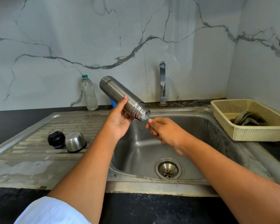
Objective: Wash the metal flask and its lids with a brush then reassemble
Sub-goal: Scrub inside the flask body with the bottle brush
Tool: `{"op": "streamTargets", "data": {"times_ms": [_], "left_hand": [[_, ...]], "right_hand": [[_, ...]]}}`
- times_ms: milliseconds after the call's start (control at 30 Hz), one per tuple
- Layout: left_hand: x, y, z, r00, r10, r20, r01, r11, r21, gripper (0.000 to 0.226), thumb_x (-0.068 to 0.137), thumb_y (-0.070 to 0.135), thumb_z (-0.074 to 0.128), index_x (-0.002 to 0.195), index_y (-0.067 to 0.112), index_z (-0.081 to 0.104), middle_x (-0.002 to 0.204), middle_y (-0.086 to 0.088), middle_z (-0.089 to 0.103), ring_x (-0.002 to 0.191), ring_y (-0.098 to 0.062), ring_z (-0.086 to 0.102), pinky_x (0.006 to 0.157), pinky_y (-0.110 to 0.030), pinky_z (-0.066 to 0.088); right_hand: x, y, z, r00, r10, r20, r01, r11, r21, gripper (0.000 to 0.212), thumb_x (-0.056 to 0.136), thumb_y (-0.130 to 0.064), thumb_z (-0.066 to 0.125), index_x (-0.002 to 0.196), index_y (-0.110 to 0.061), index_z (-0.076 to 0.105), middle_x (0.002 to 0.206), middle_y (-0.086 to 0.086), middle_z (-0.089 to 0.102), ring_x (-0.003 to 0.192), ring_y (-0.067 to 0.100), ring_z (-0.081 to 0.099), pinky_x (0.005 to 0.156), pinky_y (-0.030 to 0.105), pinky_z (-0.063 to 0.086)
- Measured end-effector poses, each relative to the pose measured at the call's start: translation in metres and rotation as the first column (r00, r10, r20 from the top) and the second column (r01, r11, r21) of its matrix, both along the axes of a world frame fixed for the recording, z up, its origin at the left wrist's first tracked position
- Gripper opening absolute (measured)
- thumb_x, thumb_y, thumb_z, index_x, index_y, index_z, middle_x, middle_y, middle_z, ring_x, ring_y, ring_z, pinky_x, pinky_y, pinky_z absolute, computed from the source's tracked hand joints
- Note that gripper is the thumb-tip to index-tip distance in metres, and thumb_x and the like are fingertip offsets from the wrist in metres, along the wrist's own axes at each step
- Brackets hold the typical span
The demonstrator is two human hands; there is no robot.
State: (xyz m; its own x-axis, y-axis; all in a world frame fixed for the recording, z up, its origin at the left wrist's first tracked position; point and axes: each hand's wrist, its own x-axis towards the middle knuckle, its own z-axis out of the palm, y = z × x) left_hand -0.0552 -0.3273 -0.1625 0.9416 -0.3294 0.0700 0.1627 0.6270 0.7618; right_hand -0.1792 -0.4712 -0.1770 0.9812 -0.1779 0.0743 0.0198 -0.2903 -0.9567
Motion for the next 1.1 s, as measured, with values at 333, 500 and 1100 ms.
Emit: {"op": "streamTargets", "data": {"times_ms": [333, 500, 1100], "left_hand": [[0.003, 0.002, 0.004, 0.994, 0.093, -0.057, -0.096, 0.994, -0.044, 0.069, 0.081, 0.036, 0.083, 0.138, 0.008, 0.056, 0.100, -0.017, 0.072, 0.090, -0.028, 0.073, 0.086, -0.045, 0.061], [0.009, 0.020, 0.009, 0.972, 0.184, -0.145, -0.195, 0.979, -0.064, 0.050, 0.087, 0.036, 0.079, 0.123, 0.009, 0.059, 0.089, -0.013, 0.071, 0.068, -0.025, 0.072, 0.064, -0.041, 0.063], [0.021, 0.036, 0.011, 0.900, 0.330, -0.285, -0.366, 0.927, -0.081, 0.056, 0.082, 0.034, 0.085, 0.125, 0.009, 0.057, 0.115, -0.014, 0.073, 0.091, -0.033, 0.077, 0.079, -0.059, 0.062]], "right_hand": [[-0.005, 0.002, 0.003, 0.984, 0.156, -0.081, -0.163, 0.983, -0.086, 0.027, 0.107, -0.036, 0.050, 0.110, -0.013, 0.064, 0.064, -0.002, 0.063, 0.045, 0.008, 0.036, 0.045, 0.022, 0.029], [-0.003, -0.001, 0.007, 0.997, 0.052, -0.052, -0.068, 0.914, -0.399, 0.039, 0.108, -0.046, 0.041, 0.093, -0.028, 0.072, 0.073, -0.005, 0.060, 0.070, 0.012, 0.058, 0.066, 0.027, 0.043], [-0.005, 0.001, 0.011, 0.877, 0.059, 0.478, 0.459, 0.199, -0.866, 0.018, 0.100, -0.035, 0.060, 0.116, -0.033, 0.067, 0.080, -0.005, 0.061, 0.068, 0.026, 0.063, 0.049, 0.028, 0.035]]}}
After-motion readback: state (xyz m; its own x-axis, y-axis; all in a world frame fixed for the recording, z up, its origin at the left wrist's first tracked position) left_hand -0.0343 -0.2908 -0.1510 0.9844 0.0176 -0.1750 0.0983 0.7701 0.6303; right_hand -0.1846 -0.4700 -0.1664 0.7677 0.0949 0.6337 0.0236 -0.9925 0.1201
